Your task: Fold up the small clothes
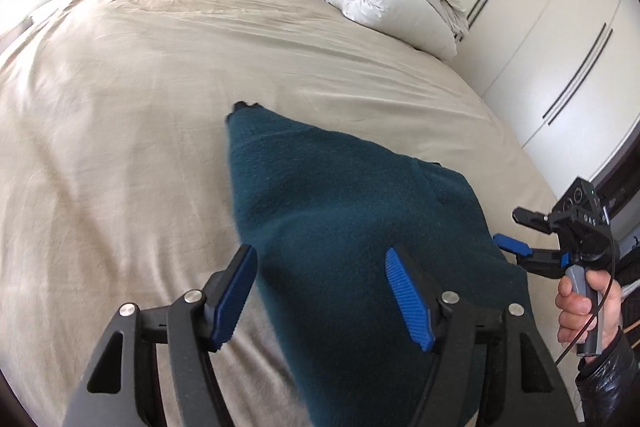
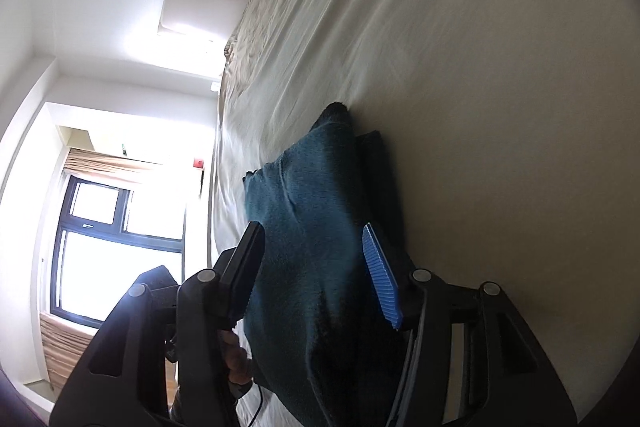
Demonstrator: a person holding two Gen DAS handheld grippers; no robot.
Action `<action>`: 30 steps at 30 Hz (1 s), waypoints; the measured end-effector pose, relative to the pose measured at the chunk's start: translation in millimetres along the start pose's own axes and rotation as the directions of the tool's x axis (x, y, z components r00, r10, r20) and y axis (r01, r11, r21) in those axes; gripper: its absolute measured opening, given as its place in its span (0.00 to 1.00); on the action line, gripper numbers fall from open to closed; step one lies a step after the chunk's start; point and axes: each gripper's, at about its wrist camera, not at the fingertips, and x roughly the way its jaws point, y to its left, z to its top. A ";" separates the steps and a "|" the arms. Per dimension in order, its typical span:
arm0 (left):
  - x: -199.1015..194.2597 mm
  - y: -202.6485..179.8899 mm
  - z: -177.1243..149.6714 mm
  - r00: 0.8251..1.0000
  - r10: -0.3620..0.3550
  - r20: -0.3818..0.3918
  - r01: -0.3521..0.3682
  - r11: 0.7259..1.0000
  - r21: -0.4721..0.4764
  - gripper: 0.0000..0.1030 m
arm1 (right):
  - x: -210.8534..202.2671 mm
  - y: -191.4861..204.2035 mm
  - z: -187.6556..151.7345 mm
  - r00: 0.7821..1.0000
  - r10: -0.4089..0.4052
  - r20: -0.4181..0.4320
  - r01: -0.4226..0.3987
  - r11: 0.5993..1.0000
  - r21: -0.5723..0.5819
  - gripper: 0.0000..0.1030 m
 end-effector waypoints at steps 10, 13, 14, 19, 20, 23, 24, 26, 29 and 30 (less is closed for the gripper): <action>-4.3 29.5 -38.4 0.974 -0.192 -0.122 0.159 0.957 -0.242 0.73 | 2.3 6.4 -40.6 0.991 -0.071 -0.110 0.068 0.997 -0.036 0.57; 6.6 22.0 -43.6 0.956 -0.232 -0.177 0.186 0.951 -0.245 0.73 | 20.6 5.7 -44.2 0.986 -0.087 -0.143 0.080 0.995 -0.052 0.58; 8.7 19.3 -42.8 0.957 -0.225 -0.185 0.180 0.956 -0.232 0.73 | 23.6 8.0 -44.7 0.984 -0.082 -0.157 0.073 0.996 -0.060 0.58; 19.3 11.5 -37.8 0.948 -0.222 -0.227 0.166 0.956 -0.240 0.66 | 54.1 12.9 -40.3 0.973 -0.105 -0.204 0.094 0.993 -0.064 0.56; 21.5 9.1 -36.9 0.947 -0.213 -0.242 0.157 0.960 -0.230 0.64 | 65.7 15.0 -35.0 0.971 -0.108 -0.212 0.097 0.993 -0.062 0.51; 24.6 5.6 -34.2 0.942 -0.200 -0.269 0.142 0.965 -0.219 0.55 | 72.2 16.1 -33.1 0.960 -0.160 -0.231 0.147 0.987 -0.073 0.34; 25.2 5.6 -33.2 0.941 -0.200 -0.273 0.140 0.964 -0.225 0.53 | 75.0 18.1 -33.8 0.957 -0.177 -0.231 0.161 0.983 -0.086 0.34; 24.9 4.2 -29.2 0.941 -0.201 -0.271 0.140 0.963 -0.228 0.45 | 77.2 23.4 -35.6 0.952 -0.211 -0.223 0.189 0.975 -0.115 0.30; 17.9 1.9 -28.5 0.944 -0.199 -0.262 0.143 0.965 -0.219 0.37 | 75.1 31.3 -37.2 0.949 -0.238 -0.205 0.211 0.967 -0.145 0.26; 14.2 1.5 -27.8 0.945 -0.199 -0.260 0.144 0.966 -0.215 0.36 | 72.4 36.5 -39.3 0.951 -0.243 -0.193 0.215 0.964 -0.156 0.25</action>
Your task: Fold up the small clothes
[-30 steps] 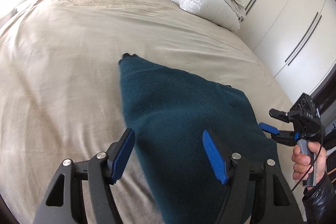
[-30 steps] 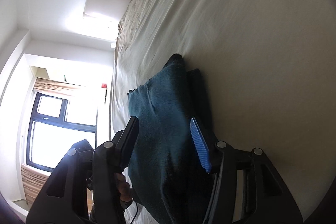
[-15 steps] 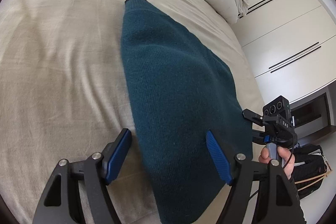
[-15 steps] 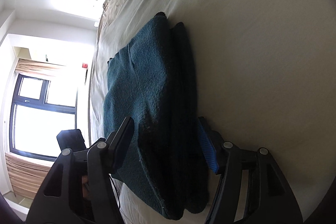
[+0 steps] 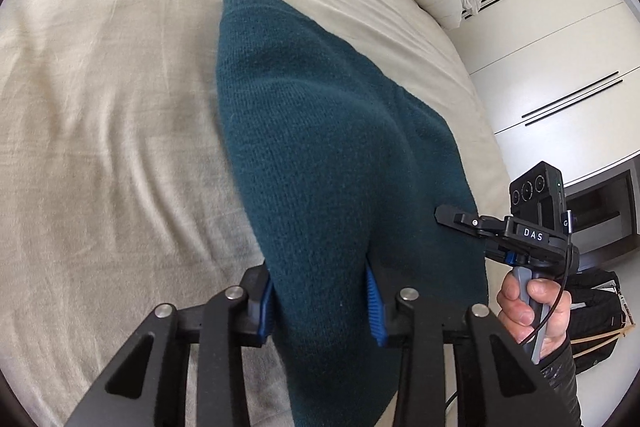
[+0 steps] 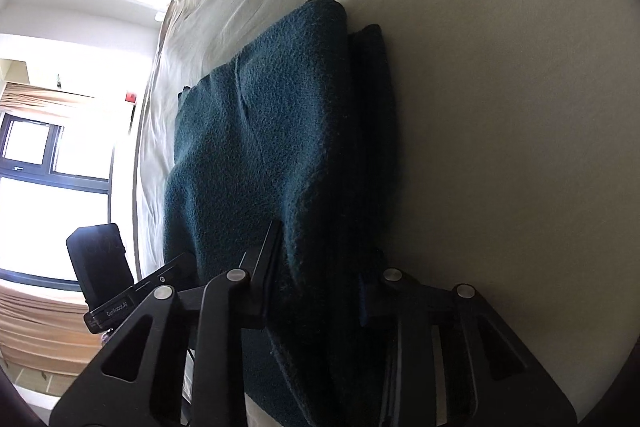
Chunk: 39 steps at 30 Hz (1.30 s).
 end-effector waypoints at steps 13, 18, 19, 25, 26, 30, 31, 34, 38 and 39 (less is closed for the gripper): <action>-122.5 18.6 -58.3 0.995 0.049 0.090 -0.054 0.997 0.053 0.35 | -23.7 98.1 -70.8 0.996 0.086 0.032 -0.081 0.985 -0.154 0.24; -168.9 45.8 -108.1 0.989 0.108 0.104 -0.115 0.991 0.065 0.35 | 0.3 130.7 -126.8 0.992 0.122 -0.012 -0.122 0.972 -0.202 0.24; -175.3 51.2 -119.3 0.988 0.116 0.106 -0.124 0.990 0.070 0.35 | 5.9 132.6 -137.1 0.991 0.130 -0.022 -0.132 0.970 -0.204 0.24; -179.8 98.7 -167.8 0.990 0.124 0.073 -0.125 0.992 0.007 0.37 | 48.6 121.7 -181.1 0.986 0.137 -0.093 -0.151 0.975 -0.164 0.24; -177.5 106.8 -171.7 0.991 0.113 0.074 -0.112 0.993 -0.018 0.39 | 60.3 120.0 -188.4 0.987 0.128 -0.098 -0.141 0.979 -0.149 0.24; -173.2 119.2 -175.6 0.993 0.071 0.096 -0.066 0.996 -0.056 0.45 | 72.4 81.7 -193.2 0.982 0.157 -0.102 -0.162 0.986 -0.046 0.28; -174.4 118.0 -176.6 0.992 0.080 0.098 -0.076 0.996 -0.048 0.47 | 72.4 74.9 -193.6 0.979 0.185 -0.090 -0.188 0.982 -0.026 0.28; -175.1 110.2 -176.6 0.986 0.125 0.110 -0.123 0.992 -0.022 0.52 | 69.7 67.9 -199.3 0.978 0.197 -0.061 -0.200 0.979 -0.046 0.28; -179.2 101.0 -178.7 0.974 0.170 0.147 -0.169 0.985 -0.019 0.55 | 66.1 66.6 -198.2 0.980 0.191 -0.052 -0.192 0.981 -0.030 0.31; -182.3 96.5 -180.4 0.967 0.195 0.164 -0.197 0.980 -0.008 0.55 | 69.1 70.6 -192.1 0.983 0.179 -0.047 -0.180 0.983 -0.028 0.32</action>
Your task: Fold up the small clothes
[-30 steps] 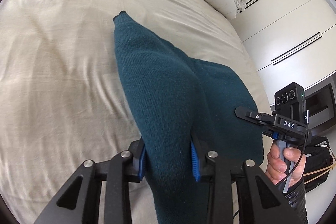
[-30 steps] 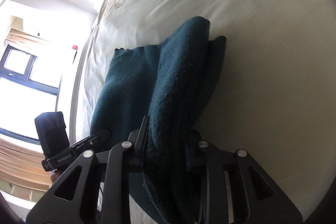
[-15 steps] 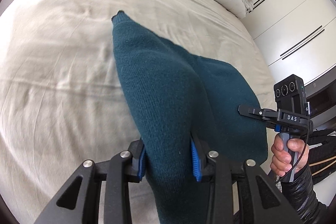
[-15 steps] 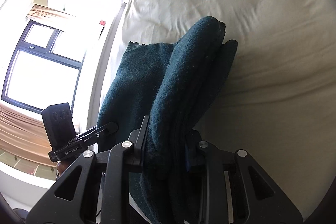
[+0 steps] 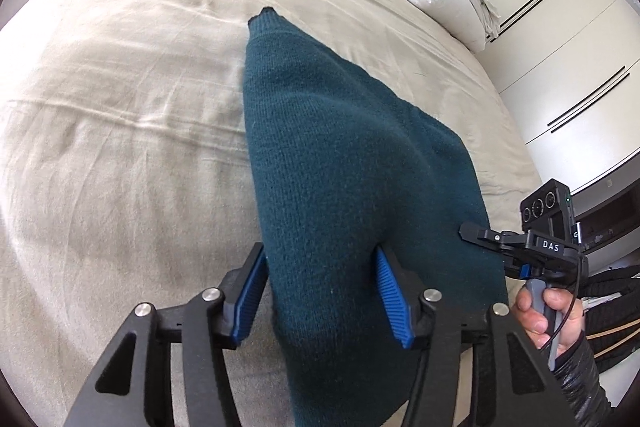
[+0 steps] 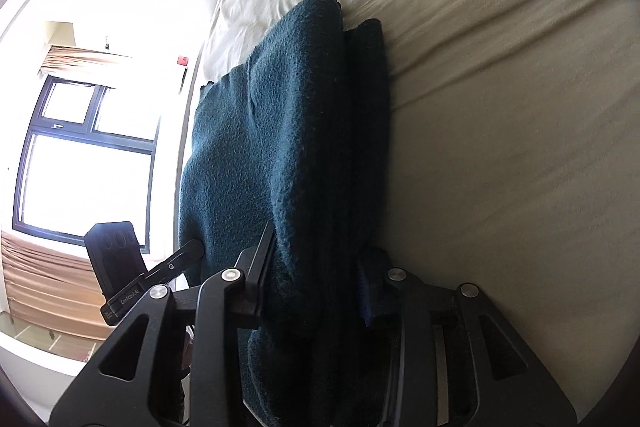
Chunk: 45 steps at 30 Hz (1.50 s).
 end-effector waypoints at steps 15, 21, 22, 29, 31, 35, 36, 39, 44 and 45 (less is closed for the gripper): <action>-113.7 -87.1 -32.7 0.754 0.315 0.576 -0.492 0.852 0.179 1.00 | -120.4 78.0 -57.7 0.859 -0.275 0.432 0.401 0.887 -0.231 0.42; -149.6 -129.4 -35.4 0.562 0.404 0.722 -0.665 0.739 0.105 1.00 | -154.1 145.2 -85.4 0.710 -0.203 0.674 0.507 0.812 -0.290 0.78; -154.2 -132.3 -34.4 0.566 0.403 0.719 -0.664 0.739 0.109 1.00 | -162.6 152.3 -90.1 0.679 -0.184 0.711 0.516 0.808 -0.284 0.83; -178.1 -131.9 -23.8 0.626 0.411 0.663 -0.584 0.810 0.049 1.00 | -228.2 201.0 -108.8 0.526 -0.120 0.842 0.541 0.812 -0.221 0.97; -176.6 -128.7 -21.7 0.637 0.438 0.634 -0.581 0.814 0.022 1.00 | -238.8 210.4 -110.1 0.540 -0.118 0.833 0.535 0.812 -0.232 0.97; -171.2 -119.0 -21.0 0.665 0.484 0.570 -0.571 0.820 -0.030 1.00 | -238.1 222.7 -108.8 0.607 -0.177 0.774 0.547 0.801 -0.245 0.97; -168.7 -115.7 -21.8 0.677 0.493 0.547 -0.566 0.823 -0.041 1.00 | -233.4 223.2 -106.8 0.628 -0.204 0.751 0.549 0.800 -0.242 0.97; -156.7 -105.4 -25.7 0.718 0.509 0.475 -0.554 0.831 -0.053 1.00 | -214.8 220.4 -107.6 0.688 -0.297 0.662 0.559 0.799 -0.222 0.97; -139.0 -93.3 -37.1 0.770 0.501 0.395 -0.525 0.849 -0.055 1.00 | -165.7 211.8 -115.8 0.738 -0.379 0.558 0.587 0.768 -0.256 0.97; -136.6 -92.0 -38.4 0.776 0.499 0.386 -0.521 0.852 -0.054 1.00 | -155.0 209.4 -117.1 0.746 -0.390 0.539 0.591 0.762 -0.266 0.97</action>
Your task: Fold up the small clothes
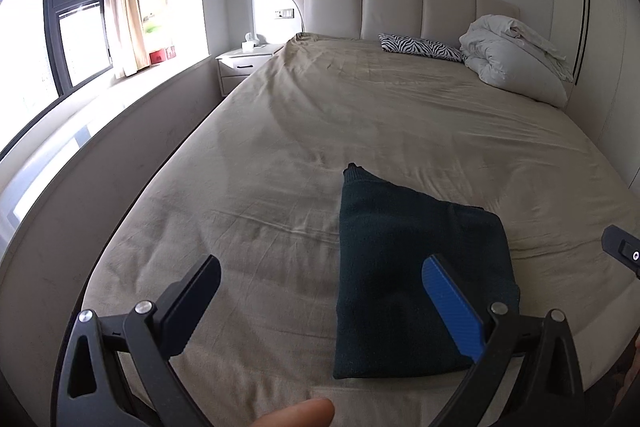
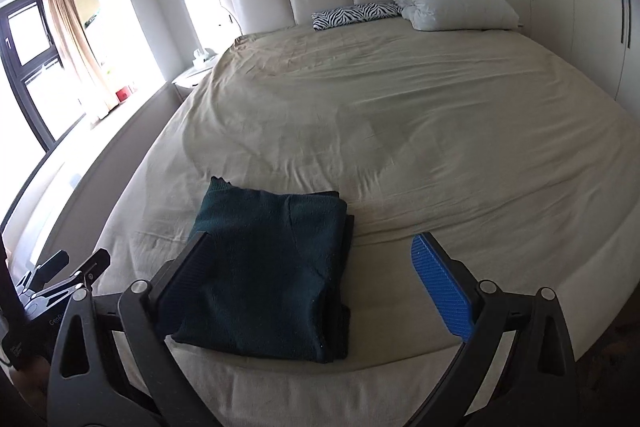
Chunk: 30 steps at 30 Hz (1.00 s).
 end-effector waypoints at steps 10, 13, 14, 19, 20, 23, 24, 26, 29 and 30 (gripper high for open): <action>8.1 4.0 -5.8 0.999 -0.009 -0.038 0.009 1.000 -0.006 1.00 | 30.7 24.6 -25.5 0.993 -0.048 -0.104 0.043 0.998 -0.055 0.97; 10.7 3.4 -8.7 0.999 -0.010 -0.047 0.010 1.000 -0.004 1.00 | 37.8 23.3 -29.1 0.990 -0.052 -0.135 0.045 0.998 -0.049 0.97; 11.2 3.0 -9.4 0.999 -0.011 -0.050 0.010 1.000 -0.003 1.00 | 41.0 22.7 -30.3 0.988 -0.051 -0.144 0.044 0.998 -0.050 0.97; 14.0 3.5 -11.2 0.998 -0.007 -0.057 0.007 1.000 0.000 1.00 | 52.2 24.9 -38.1 0.983 -0.060 -0.176 0.050 0.997 -0.059 0.97; 14.8 3.7 -11.4 0.998 -0.005 -0.059 0.005 1.000 0.000 1.00 | 52.8 24.3 -37.7 0.982 -0.059 -0.179 0.050 0.997 -0.059 0.97; 17.3 4.4 -13.0 0.998 -0.002 -0.066 0.002 1.000 -0.001 1.00 | 54.5 25.8 -38.7 0.981 -0.064 -0.182 0.053 0.996 -0.065 0.97; 17.9 4.5 -13.2 0.998 -0.001 -0.068 0.001 1.000 -0.001 1.00 | 55.3 26.3 -39.3 0.981 -0.066 -0.183 0.055 0.996 -0.067 0.97; 18.6 4.3 -13.7 0.998 0.000 -0.070 0.000 1.000 0.000 1.00 | 56.4 26.4 -39.4 0.980 -0.066 -0.185 0.054 0.996 -0.067 0.97; 18.8 4.2 -13.9 0.998 0.000 -0.069 0.000 1.000 0.000 1.00 | 57.0 27.5 -39.5 0.980 -0.067 -0.188 0.055 0.996 -0.068 0.97; 18.5 4.2 -13.9 0.998 0.001 -0.069 -0.001 1.000 0.000 1.00 | 56.9 28.1 -39.5 0.980 -0.068 -0.189 0.055 0.996 -0.070 0.97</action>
